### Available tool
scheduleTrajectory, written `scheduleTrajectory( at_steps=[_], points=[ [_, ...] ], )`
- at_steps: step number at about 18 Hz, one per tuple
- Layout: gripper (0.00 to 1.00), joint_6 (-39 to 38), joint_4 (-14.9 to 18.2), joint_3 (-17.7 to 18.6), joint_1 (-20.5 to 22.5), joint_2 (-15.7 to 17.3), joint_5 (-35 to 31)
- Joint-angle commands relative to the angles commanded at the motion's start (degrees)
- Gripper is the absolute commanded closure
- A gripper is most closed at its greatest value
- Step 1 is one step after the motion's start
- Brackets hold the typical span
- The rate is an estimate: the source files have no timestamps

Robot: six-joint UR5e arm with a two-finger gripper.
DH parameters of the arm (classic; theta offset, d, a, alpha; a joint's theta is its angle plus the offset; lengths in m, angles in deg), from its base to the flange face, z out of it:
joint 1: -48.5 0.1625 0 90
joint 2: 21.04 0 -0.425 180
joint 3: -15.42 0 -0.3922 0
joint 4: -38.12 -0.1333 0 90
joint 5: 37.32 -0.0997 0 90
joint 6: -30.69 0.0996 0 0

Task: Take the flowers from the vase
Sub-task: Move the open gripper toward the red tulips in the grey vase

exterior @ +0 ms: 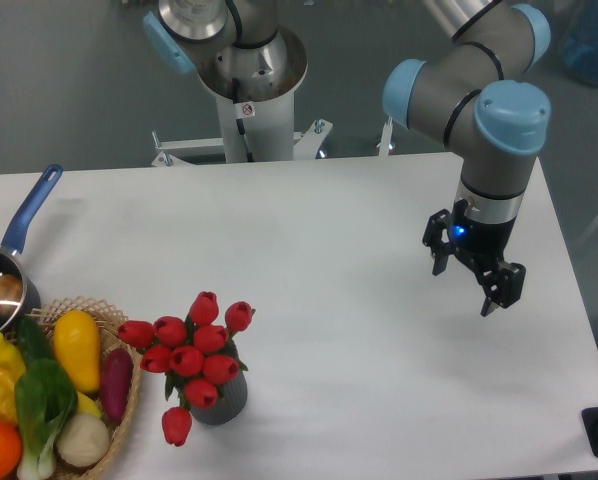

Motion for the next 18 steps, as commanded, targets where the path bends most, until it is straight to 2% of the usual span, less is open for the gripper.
scheduleTrajectory(
  at_steps=[4, 7, 9, 10, 11, 15, 18],
  points=[
    [0.00, -1.05, -0.26, 1.31, -0.17, 0.35, 0.09],
    [0.00, -5.88, -0.79, 2.72, -0.53, 0.35, 1.57],
    [0.00, -6.59, -1.14, 4.65, 0.08, 0.00, 9.79],
    [0.00, -6.25, -2.10, 6.83, 0.78, 0.09, 14.89],
    [0.00, -6.33, -3.33, 7.55, 1.23, 0.17, 17.38],
    [0.00, -6.60, -3.25, 9.05, -0.78, 1.58, 18.28],
    [0.00, -7.29, -3.25, 9.76, -4.29, 1.58, 24.05]
  ],
)
